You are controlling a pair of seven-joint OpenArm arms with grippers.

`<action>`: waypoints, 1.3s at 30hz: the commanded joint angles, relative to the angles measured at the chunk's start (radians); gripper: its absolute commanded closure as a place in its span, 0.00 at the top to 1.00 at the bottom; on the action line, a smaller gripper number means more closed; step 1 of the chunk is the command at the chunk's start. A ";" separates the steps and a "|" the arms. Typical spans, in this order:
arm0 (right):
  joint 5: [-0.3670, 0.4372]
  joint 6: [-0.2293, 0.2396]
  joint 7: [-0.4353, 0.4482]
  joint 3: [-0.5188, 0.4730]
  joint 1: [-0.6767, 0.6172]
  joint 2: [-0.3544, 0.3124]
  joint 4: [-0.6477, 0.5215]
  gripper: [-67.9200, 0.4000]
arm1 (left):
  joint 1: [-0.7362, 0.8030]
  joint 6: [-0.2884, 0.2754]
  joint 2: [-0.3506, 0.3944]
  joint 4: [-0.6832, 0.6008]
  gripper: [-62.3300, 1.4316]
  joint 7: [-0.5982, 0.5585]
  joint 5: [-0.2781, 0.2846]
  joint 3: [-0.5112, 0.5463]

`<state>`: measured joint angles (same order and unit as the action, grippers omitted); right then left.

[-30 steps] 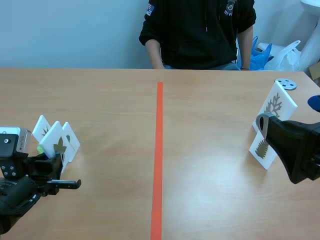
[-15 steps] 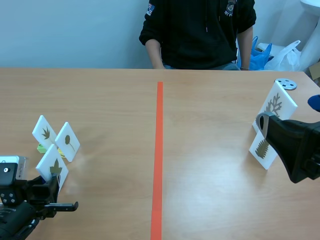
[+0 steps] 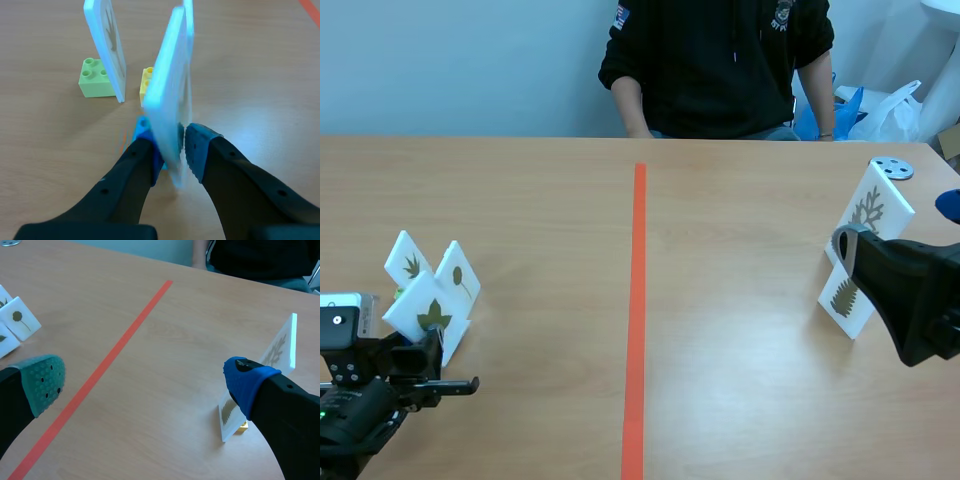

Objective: Sort the leaf by its shape. The table is split by an orange tape line. A compound leaf with several leaflets goes to the left side, a simple leaf with one blade goes to the right side. Return to the home posture when a red brick is placed on the table.

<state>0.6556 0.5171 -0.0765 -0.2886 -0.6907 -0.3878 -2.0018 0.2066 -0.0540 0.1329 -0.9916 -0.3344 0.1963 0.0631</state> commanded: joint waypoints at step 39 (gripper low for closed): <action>0.011 0.000 0.013 -0.005 0.009 0.000 -0.010 1.00 | 0.451 -0.221 0.135 -0.826 0.96 0.051 0.145 0.008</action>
<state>0.6556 0.5171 -0.0738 -0.2886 -0.6907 -0.3878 -2.0018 0.6449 -0.2657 0.2615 -1.8130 -0.2703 0.3351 0.0669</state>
